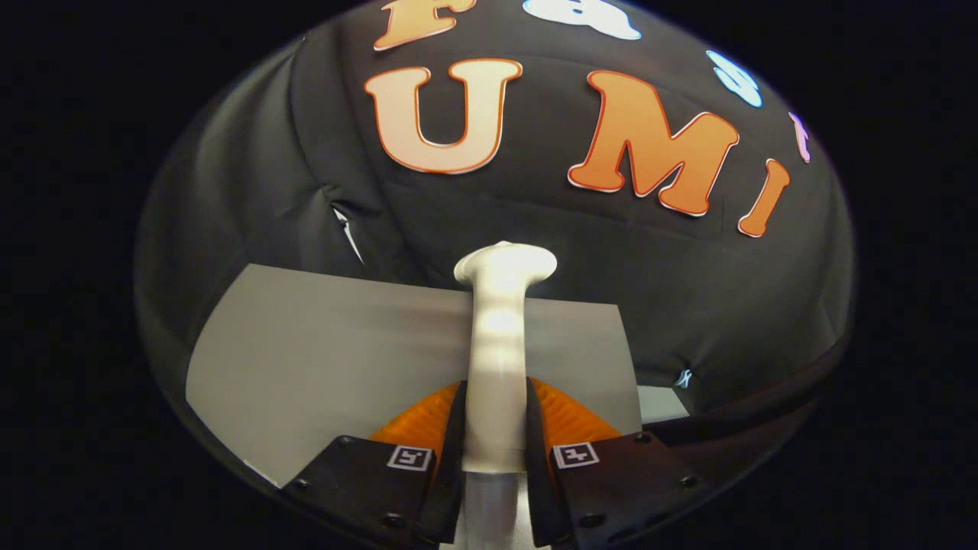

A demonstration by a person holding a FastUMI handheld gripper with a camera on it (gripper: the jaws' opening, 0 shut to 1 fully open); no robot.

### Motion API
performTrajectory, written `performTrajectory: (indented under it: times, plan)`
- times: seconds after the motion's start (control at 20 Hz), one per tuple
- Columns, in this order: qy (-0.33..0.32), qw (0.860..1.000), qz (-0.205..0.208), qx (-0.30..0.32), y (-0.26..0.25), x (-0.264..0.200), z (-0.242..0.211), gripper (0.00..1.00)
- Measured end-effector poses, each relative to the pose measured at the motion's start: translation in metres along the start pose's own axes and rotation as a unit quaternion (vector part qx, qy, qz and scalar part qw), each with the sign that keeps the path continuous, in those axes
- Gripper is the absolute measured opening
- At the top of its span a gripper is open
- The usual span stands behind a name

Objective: Iron the clothes twice with a garment steamer, once on the left side and once on the right side.

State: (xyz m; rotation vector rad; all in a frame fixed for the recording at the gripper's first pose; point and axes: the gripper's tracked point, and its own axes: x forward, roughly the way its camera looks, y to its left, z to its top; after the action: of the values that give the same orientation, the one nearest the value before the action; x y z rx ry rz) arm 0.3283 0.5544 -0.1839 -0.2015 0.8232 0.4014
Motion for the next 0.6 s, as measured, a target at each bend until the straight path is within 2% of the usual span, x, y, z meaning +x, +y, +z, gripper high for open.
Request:
performTrajectory:
  times: [0.3,0.45,0.6]
  plan:
    - [-0.085,0.994,0.058,-0.019,0.013,-0.084,-0.025,0.41]
    - [-0.142,0.983,0.114,-0.013,0.028,-0.148,-0.049,0.41]
    - [-0.201,0.969,0.145,-0.015,0.028,-0.217,-0.086,0.4]
